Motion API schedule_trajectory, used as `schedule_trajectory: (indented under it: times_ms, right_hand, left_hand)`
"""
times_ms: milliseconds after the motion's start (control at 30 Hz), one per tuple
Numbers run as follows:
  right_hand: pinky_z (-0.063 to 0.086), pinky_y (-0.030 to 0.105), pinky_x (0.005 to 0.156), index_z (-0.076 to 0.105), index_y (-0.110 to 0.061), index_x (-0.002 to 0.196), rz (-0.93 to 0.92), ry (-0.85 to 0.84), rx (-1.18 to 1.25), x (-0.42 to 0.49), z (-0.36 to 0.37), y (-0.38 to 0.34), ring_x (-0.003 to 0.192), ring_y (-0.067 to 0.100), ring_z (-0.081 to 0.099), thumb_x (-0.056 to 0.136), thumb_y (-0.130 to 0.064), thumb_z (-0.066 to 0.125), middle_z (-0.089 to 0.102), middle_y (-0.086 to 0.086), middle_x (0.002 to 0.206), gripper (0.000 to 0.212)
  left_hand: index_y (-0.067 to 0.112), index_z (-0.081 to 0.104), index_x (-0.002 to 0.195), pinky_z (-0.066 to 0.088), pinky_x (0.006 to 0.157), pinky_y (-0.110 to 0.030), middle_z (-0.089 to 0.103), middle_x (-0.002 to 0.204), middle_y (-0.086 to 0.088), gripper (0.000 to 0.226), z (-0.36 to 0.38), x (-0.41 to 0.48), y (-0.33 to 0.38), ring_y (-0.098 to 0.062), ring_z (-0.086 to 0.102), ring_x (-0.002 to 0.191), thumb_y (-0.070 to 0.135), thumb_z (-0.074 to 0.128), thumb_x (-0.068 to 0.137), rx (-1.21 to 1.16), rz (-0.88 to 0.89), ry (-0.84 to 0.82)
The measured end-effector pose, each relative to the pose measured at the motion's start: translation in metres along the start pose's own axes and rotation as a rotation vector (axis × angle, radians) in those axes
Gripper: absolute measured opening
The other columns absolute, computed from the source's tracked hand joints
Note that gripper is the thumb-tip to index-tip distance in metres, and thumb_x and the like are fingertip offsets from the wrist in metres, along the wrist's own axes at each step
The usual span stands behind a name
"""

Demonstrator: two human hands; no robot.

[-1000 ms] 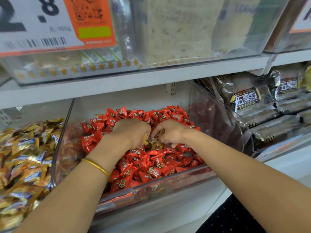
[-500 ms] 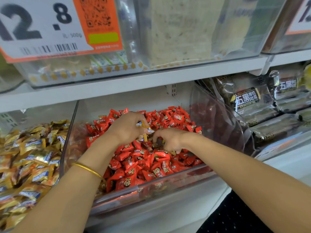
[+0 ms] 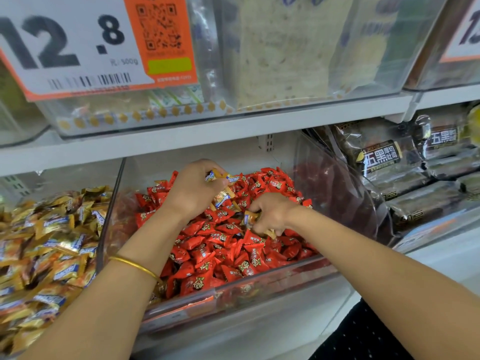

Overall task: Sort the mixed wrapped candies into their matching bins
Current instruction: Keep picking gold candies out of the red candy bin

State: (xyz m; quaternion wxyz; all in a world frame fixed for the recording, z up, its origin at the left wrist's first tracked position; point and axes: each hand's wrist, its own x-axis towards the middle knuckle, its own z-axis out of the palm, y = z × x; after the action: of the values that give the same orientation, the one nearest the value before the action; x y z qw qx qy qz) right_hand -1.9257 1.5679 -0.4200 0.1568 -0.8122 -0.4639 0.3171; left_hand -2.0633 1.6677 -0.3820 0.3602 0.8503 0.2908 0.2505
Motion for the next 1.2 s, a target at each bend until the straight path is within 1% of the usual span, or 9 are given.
schedule_trajectory:
  times_ms: [100,300,467,567,700,900,1000,1100,1200]
  right_hand:
    - [0.041,0.019,0.042,0.067,-0.008,0.099,0.038,0.042,0.398,-0.010,-0.017,0.009,0.061,0.016,0.057,0.075,-0.011,0.077,0.062,0.003,0.071,0.026]
    - [0.038,0.017,0.047,0.067,-0.017,0.088,0.010,-0.047,0.860,-0.031,-0.031,0.003,0.059,0.011,0.064,0.078,-0.011,0.073,0.070,-0.002,0.077,0.013]
    - [0.033,0.015,0.043,0.072,-0.022,0.071,-0.093,-0.146,0.977,-0.051,-0.030,-0.022,0.056,0.011,0.060,0.066,-0.016,0.072,0.068,-0.005,0.071,0.007]
    - [0.032,0.019,0.049,0.067,-0.020,0.076,-0.164,-0.170,0.955,-0.064,-0.024,-0.047,0.051,0.009,0.058,0.078,-0.012,0.067,0.066,-0.006,0.069,0.008]
    - [0.033,0.019,0.052,0.066,-0.020,0.085,-0.223,-0.232,0.837,-0.071,-0.004,-0.103,0.050,0.006,0.058,0.083,-0.013,0.065,0.067,-0.007,0.074,0.007]
    - [0.035,0.014,0.038,0.061,-0.019,0.100,-0.321,-0.189,0.575,-0.054,0.042,-0.215,0.065,0.010,0.057,0.081,-0.018,0.073,0.064,-0.001,0.096,0.022]
    - [0.050,0.022,0.059,0.053,-0.020,0.120,-0.329,-0.191,0.496,-0.045,0.054,-0.251,0.073,0.009,0.059,0.087,-0.039,0.064,0.056,0.001,0.119,0.040]
    - [0.044,0.041,0.101,0.033,-0.015,0.144,-0.335,-0.225,0.535,-0.043,0.056,-0.251,0.131,0.021,0.041,0.096,-0.038,0.047,0.030,0.003,0.152,0.055]
    - [0.047,0.033,0.098,0.033,0.003,0.140,-0.337,-0.129,0.724,-0.044,0.050,-0.225,0.128,0.026,0.045,0.097,-0.014,0.048,0.034,0.017,0.148,0.048]
  left_hand:
    - [0.017,0.063,0.089,0.034,0.089,-0.023,0.060,0.104,0.002,0.002,-0.003,-0.002,-0.001,-0.013,0.054,0.108,0.015,0.062,0.088,-0.012,-0.003,0.039]
    - [0.018,0.062,0.087,0.040,0.076,-0.022,0.061,0.096,0.000,0.005,-0.011,-0.012,0.007,-0.014,0.058,0.094,0.013,0.062,0.088,-0.077,-0.010,0.053]
    - [0.019,0.062,0.084,0.051,0.068,-0.029,0.066,0.090,-0.005,0.007,-0.039,-0.036,0.024,-0.009,0.060,0.068,0.013,0.063,0.088,-0.167,-0.049,0.013]
    - [0.013,0.061,0.087,0.047,0.046,-0.019,0.060,0.074,-0.006,0.003,-0.067,-0.062,0.029,-0.007,0.052,0.049,0.010,0.061,0.089,-0.254,-0.115,0.004]
    - [0.011,0.062,0.086,0.045,0.044,-0.019,0.054,0.057,0.002,0.004,-0.112,-0.098,0.010,-0.007,0.046,0.042,0.008,0.062,0.087,-0.329,-0.210,0.151]
    - [0.013,0.063,0.088,0.054,0.078,-0.052,0.065,0.082,-0.007,0.009,-0.160,-0.121,-0.046,-0.027,0.061,0.073,0.019,0.057,0.091,-0.112,-0.287,0.598]
    - [0.017,0.058,0.088,0.047,0.086,-0.046,0.063,0.097,-0.014,0.026,-0.166,-0.121,-0.054,-0.030,0.060,0.091,0.026,0.037,0.100,-0.125,-0.313,0.630]
    - [0.010,0.056,0.120,0.035,0.090,-0.035,0.056,0.126,-0.009,0.038,-0.172,-0.123,-0.057,-0.024,0.051,0.112,0.032,0.030,0.101,-0.252,-0.408,0.645]
    - [0.014,0.052,0.132,0.033,0.099,-0.029,0.053,0.134,-0.002,0.038,-0.171,-0.126,-0.051,-0.018,0.047,0.123,0.029,0.035,0.100,-0.300,-0.342,0.688]
